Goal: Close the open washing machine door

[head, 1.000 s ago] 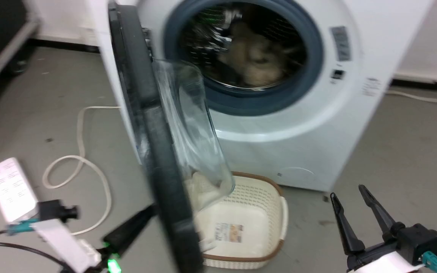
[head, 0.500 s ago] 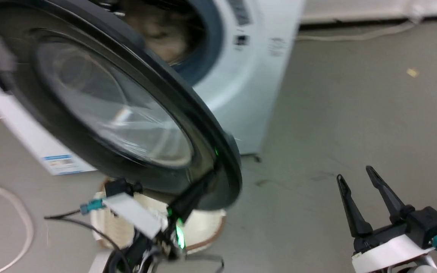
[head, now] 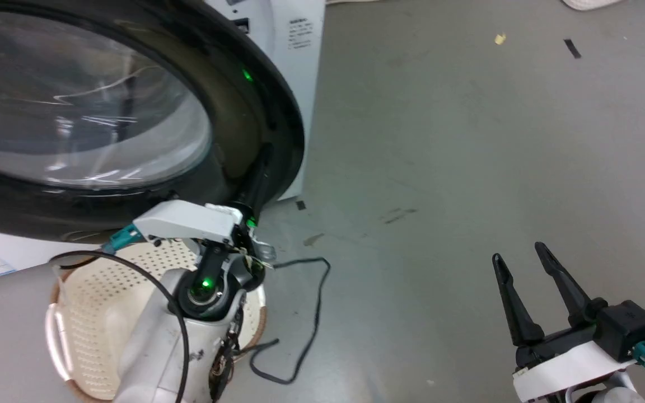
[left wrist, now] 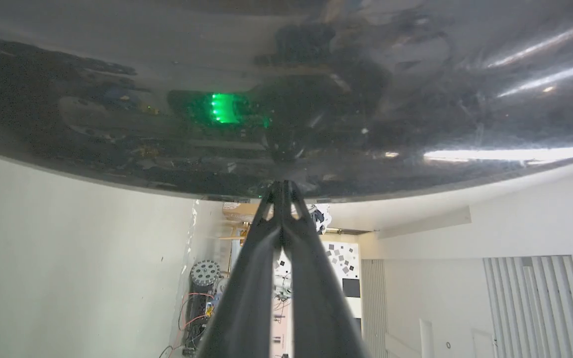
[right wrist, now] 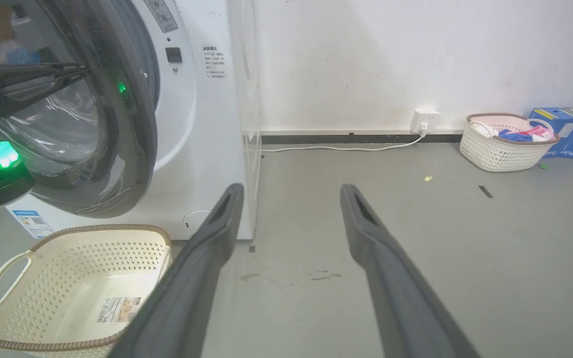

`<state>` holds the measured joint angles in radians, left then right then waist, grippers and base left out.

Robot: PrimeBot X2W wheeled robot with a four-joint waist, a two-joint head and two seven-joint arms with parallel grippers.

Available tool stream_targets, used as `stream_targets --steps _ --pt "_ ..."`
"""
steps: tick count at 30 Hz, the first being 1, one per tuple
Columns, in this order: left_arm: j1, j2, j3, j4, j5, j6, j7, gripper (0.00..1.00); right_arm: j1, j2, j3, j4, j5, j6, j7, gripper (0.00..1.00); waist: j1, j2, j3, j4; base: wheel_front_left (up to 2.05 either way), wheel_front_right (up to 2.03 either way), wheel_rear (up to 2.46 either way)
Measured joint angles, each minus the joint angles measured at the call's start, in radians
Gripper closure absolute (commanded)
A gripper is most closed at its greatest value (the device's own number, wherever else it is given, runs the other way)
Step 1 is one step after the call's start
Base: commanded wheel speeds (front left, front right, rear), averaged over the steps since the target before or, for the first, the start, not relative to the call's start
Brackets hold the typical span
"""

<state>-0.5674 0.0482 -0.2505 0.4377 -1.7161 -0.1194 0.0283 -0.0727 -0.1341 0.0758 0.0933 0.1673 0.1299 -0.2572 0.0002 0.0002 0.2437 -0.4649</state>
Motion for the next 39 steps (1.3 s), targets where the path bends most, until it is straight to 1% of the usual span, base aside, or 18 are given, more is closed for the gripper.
stream_targets --steps 2,6,7,8,9,13,16,19,22,24,28,30,32,33,34,36,37,39 --pt "0.0 0.0 -0.016 0.016 0.0 -0.004 -0.003 1.0 0.0 0.002 -0.002 -0.001 0.0 0.0 0.0 0.0 -0.0001 0.0 -0.008 0.013 0.0 0.0 0.0" --pt "0.056 0.006 -0.045 -0.052 0.061 -0.006 -0.006 1.0 0.006 0.0 -0.007 -0.01 -0.007 0.0 0.0 0.0 -0.0001 -0.0001 -0.039 0.068 0.0 0.0 0.0" --pt "0.056 0.006 -0.045 -0.052 0.061 -0.006 -0.006 1.0 0.006 0.0 -0.007 -0.01 -0.007 0.0 0.0 0.0 -0.0001 -0.0001 -0.039 0.068 0.0 0.0 0.0" --pt "0.115 0.022 -0.062 -0.096 0.098 -0.007 -0.017 0.8 0.017 -0.005 -0.009 -0.013 -0.01 0.0 0.0 0.0 -0.0002 -0.0001 -0.056 0.096 0.0 0.0 0.0" --pt "0.148 0.033 -0.071 -0.118 0.121 -0.007 -0.026 0.0 0.027 -0.007 -0.009 -0.016 -0.011 0.0 0.0 0.0 -0.0002 0.0 -0.066 0.111 0.0 0.0 0.0" --pt "0.273 0.097 -0.11 -0.204 0.218 -0.007 -0.075 0.0 0.06 -0.015 -0.016 -0.021 -0.019 0.0 0.0 0.0 -0.0003 -0.0001 -0.106 0.176 0.0 0.0 0.0" --pt "0.348 0.155 -0.134 -0.26 0.321 -0.007 -0.147 0.0 0.075 -0.016 -0.017 -0.027 -0.028 0.0 0.0 0.0 -0.0003 -0.0001 -0.137 0.229 0.0 0.0 0.0" --pt "0.403 0.199 -0.128 -0.292 0.405 -0.007 -0.237 0.0 0.09 -0.018 -0.009 -0.029 -0.034 0.0 0.0 0.0 -0.0004 -0.0001 -0.165 0.283 0.0 0.0 0.0" --pt "0.446 0.225 -0.094 -0.308 0.531 -0.006 -0.277 0.0 0.096 -0.02 -0.003 -0.03 -0.036 0.0 0.0 0.0 -0.0003 -0.0001 -0.193 0.33 0.0 0.0 0.0" --pt "0.473 0.219 -0.043 -0.326 0.619 0.002 -0.285 0.0 0.106 -0.02 -0.005 -0.03 -0.038 0.0 0.0 0.0 -0.0004 -0.0001 -0.21 0.356 0.0 0.0 0.0" --pt "0.52 0.183 0.097 -0.405 0.935 0.05 -0.286 0.0 0.119 -0.021 -0.009 -0.033 -0.045 0.0 0.0 0.0 -0.0004 -0.0001 -0.236 0.402 0.0 0.0 0.0" --pt "0.554 0.148 0.141 -0.437 1.072 0.065 -0.286 0.0 0.127 -0.02 -0.005 -0.035 -0.045 0.0 0.0 0.0 -0.0004 -0.0001 -0.247 0.418 0.0 0.0 0.0" --pt "0.586 0.129 0.164 -0.459 1.211 0.075 -0.286 0.0 0.128 -0.02 -0.004 -0.035 -0.045 0.0 0.0 0.0 -0.0004 -0.0001 -0.254 0.428 0.0 0.0 0.0" --pt "0.6 0.126 0.17 -0.469 1.289 0.085 -0.286 0.0 0.129 -0.021 -0.004 -0.035 -0.045 0.0 0.0 0.0 -0.0004 -0.0001 -0.257 0.432 0.0 0.0 0.0" --pt "0.632 0.117 0.173 -0.486 1.456 0.111 -0.286 0.0 0.136 -0.021 -0.003 -0.035 -0.047 0.0 0.0 0.0 -0.0003 -0.0001 -0.261 0.441 0.0 0.0 0.0" --pt "0.648 0.107 0.165 -0.483 1.522 0.118 -0.286 0.0 0.138 -0.021 -0.004 -0.035 -0.047 0.0 0.0 0.0 -0.0002 -0.0001 -0.262 0.447 0.0 0.0 0.0" --pt "0.668 0.088 0.152 -0.472 1.571 0.12 -0.286 0.0 0.144 -0.02 -0.001 -0.035 -0.047 0.0 0.0 0.0 -0.0003 -0.0001 -0.26 0.457 0.0 0.0 0.0" --pt "0.676 0.08 0.141 -0.46 1.592 0.12 -0.286 0.0 0.146 -0.02 0.003 -0.035 -0.046 0.0 0.0 0.0 -0.0003 -0.0001 -0.256 0.464 0.0 0.0 0.0"
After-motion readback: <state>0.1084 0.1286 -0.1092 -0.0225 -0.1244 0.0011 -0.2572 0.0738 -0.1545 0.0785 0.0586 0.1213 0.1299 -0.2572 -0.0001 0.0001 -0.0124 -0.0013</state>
